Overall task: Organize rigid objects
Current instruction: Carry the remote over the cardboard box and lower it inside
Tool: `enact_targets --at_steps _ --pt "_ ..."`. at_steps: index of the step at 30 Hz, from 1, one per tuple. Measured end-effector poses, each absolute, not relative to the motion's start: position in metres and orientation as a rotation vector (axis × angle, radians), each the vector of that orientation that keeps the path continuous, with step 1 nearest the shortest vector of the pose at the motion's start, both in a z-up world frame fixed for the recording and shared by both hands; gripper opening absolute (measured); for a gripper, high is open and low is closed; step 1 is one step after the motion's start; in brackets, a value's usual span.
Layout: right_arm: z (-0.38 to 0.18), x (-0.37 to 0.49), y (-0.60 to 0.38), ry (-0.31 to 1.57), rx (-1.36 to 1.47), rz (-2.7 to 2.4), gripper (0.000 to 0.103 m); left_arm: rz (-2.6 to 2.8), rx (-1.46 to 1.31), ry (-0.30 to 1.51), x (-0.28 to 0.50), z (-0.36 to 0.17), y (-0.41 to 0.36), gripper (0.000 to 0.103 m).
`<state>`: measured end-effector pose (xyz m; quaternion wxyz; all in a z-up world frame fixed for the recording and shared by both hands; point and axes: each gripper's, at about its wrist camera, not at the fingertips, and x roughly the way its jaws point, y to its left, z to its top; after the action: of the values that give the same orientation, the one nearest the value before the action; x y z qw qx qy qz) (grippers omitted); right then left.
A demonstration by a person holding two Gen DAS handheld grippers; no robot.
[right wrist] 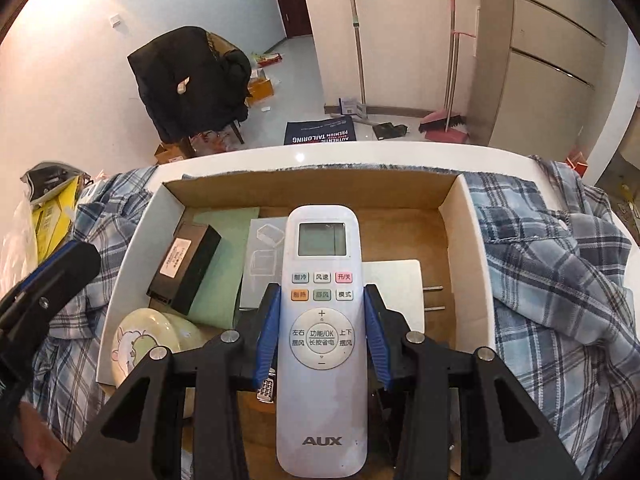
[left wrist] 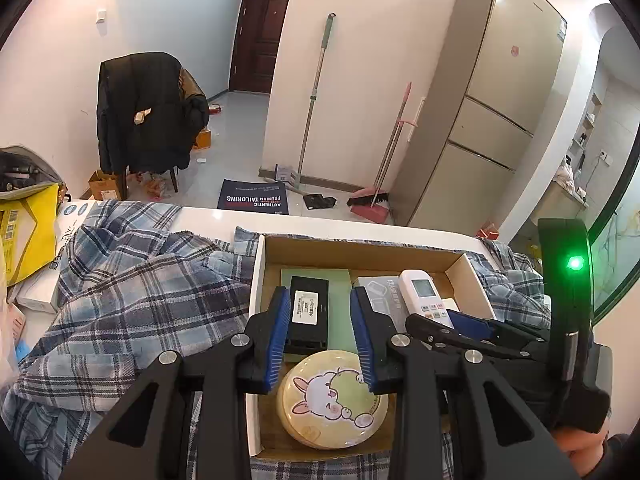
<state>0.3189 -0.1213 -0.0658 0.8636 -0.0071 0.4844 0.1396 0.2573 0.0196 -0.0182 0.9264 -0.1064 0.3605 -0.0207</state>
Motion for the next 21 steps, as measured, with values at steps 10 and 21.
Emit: enact_targets --at_steps 10,21 --pt "-0.045 0.313 -0.128 0.970 -0.031 0.302 0.043 -0.043 -0.198 0.741 0.256 -0.019 0.017 0.033" --pt "0.038 0.254 -0.174 0.753 -0.052 0.271 0.049 -0.046 -0.137 0.549 0.201 0.044 0.006 0.033"
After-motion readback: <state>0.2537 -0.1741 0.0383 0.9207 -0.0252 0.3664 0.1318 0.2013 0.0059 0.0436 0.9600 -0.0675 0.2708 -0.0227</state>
